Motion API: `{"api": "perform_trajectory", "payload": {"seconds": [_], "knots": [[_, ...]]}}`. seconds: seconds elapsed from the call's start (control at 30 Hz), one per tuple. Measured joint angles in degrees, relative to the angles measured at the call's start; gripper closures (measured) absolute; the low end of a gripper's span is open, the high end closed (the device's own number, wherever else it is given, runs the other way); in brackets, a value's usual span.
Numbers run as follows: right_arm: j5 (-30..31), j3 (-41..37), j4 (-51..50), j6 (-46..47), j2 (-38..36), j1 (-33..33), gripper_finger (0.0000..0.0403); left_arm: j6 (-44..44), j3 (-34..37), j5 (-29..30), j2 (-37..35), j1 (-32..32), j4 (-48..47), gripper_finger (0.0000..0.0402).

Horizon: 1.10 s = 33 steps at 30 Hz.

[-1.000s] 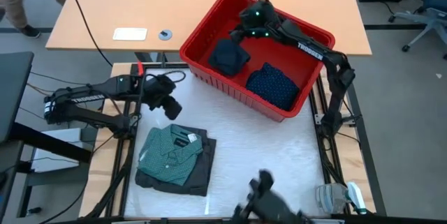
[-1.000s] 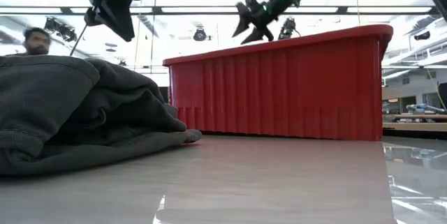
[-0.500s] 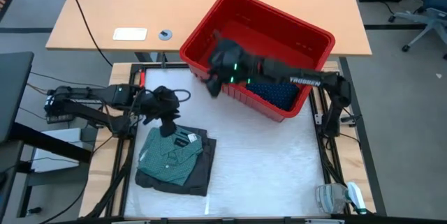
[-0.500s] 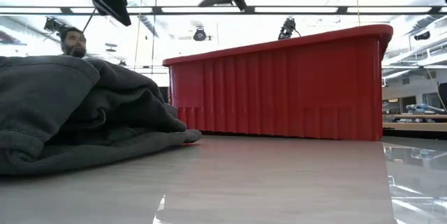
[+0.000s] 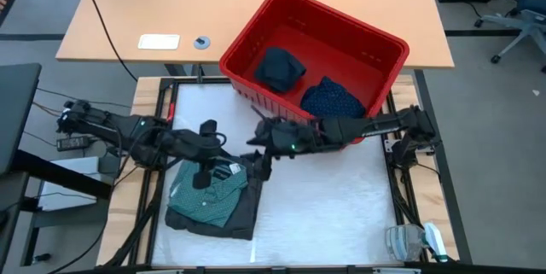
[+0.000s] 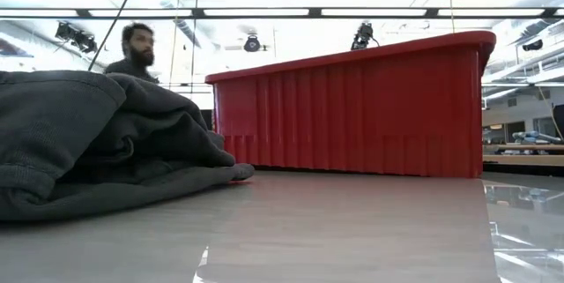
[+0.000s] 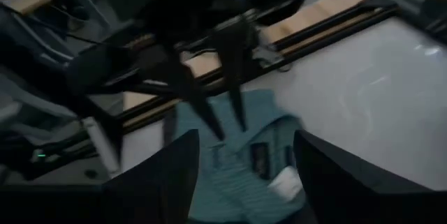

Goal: Fold laundry
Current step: Stack the dark green polo on top of the dark blue shorts

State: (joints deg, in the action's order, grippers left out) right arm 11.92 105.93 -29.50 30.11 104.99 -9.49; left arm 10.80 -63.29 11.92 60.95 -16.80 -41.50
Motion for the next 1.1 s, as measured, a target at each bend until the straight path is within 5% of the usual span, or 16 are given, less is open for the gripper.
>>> {"api": "perform_trajectory", "payload": {"seconds": [0.17,0.47,0.9,1.1], "knots": [[0.3,0.0,0.0,5.0,0.0,-2.1,0.0165,-0.1,2.8,0.2,-0.5,-2.4,7.9,0.0317],[0.6,0.0,0.3,14.3,2.7,-5.1,0.0165,9.4,26.9,-0.5,-5.4,-8.5,36.4,0.0317],[-5.8,-0.1,9.4,15.7,14.5,-6.4,0.0167,12.0,29.6,2.1,-5.6,-13.4,32.9,0.0317],[-7.2,0.0,10.2,16.4,16.9,-5.0,0.017,15.3,29.6,9.5,-5.5,-17.6,27.0,0.0317]]}}
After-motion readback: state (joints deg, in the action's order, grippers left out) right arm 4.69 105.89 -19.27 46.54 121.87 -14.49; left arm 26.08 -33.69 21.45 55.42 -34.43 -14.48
